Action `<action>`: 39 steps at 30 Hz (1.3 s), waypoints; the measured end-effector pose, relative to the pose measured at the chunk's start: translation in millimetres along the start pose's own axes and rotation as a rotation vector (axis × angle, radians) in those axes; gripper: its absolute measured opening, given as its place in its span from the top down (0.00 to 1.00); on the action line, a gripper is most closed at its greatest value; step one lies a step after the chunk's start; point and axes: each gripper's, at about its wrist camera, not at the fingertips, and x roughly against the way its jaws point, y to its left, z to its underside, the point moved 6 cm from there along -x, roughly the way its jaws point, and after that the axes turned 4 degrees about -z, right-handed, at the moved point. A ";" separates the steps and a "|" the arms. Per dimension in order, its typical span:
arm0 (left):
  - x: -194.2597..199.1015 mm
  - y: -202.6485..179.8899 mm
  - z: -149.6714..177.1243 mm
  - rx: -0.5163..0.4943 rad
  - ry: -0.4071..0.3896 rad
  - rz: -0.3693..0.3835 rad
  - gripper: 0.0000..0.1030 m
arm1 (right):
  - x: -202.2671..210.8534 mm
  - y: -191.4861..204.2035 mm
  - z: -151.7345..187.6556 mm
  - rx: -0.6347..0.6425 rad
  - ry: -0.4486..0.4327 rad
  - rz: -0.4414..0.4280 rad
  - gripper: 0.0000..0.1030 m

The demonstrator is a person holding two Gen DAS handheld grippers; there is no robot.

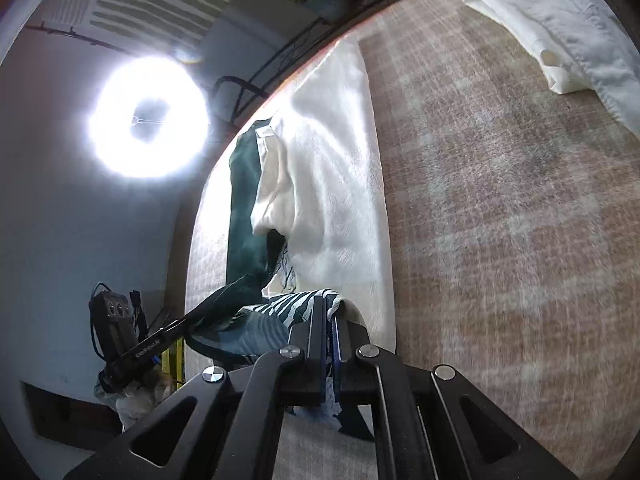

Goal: Fold small clothes

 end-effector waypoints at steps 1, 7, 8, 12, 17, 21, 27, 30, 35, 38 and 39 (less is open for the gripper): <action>-1.6 -0.2 -1.7 0.001 -0.001 -0.001 1.00 | -1.4 0.1 -0.9 0.003 0.006 -0.002 0.99; 14.3 11.8 -18.7 0.037 -0.079 -0.067 0.73 | 10.0 9.4 -12.1 0.053 -0.043 0.037 0.64; 20.5 15.8 -21.3 0.047 -0.106 -0.073 0.71 | 13.6 11.6 -13.3 0.069 -0.050 0.038 0.65; 31.5 22.5 -21.5 0.046 -0.128 -0.065 0.71 | 25.0 17.7 -10.8 0.144 -0.052 0.055 0.68; 16.5 18.1 -8.2 -0.024 -0.081 -0.097 0.71 | 17.4 7.9 0.6 0.211 -0.013 0.177 0.67; -2.9 12.7 -3.9 -0.034 -0.033 -0.110 0.71 | 6.6 -1.6 -5.7 0.225 -0.008 0.243 0.67; -12.7 2.9 -10.9 -0.075 -0.043 -0.135 0.71 | -17.2 -6.7 -19.6 0.272 0.019 0.319 0.68; -21.0 -0.3 -18.7 -0.084 -0.044 -0.140 0.71 | -21.4 -3.6 -23.5 0.273 0.016 0.308 0.73; -39.1 -9.0 -27.7 -0.132 -0.032 -0.153 0.71 | -23.7 11.6 -22.3 0.338 0.006 0.322 0.83; -42.0 -11.2 -30.9 -0.157 -0.052 -0.188 0.91 | -27.0 13.3 -22.2 0.363 0.010 0.346 0.94; -42.5 -11.2 -31.3 -0.156 -0.050 -0.189 0.98 | -27.9 13.1 -22.2 0.366 0.012 0.347 0.96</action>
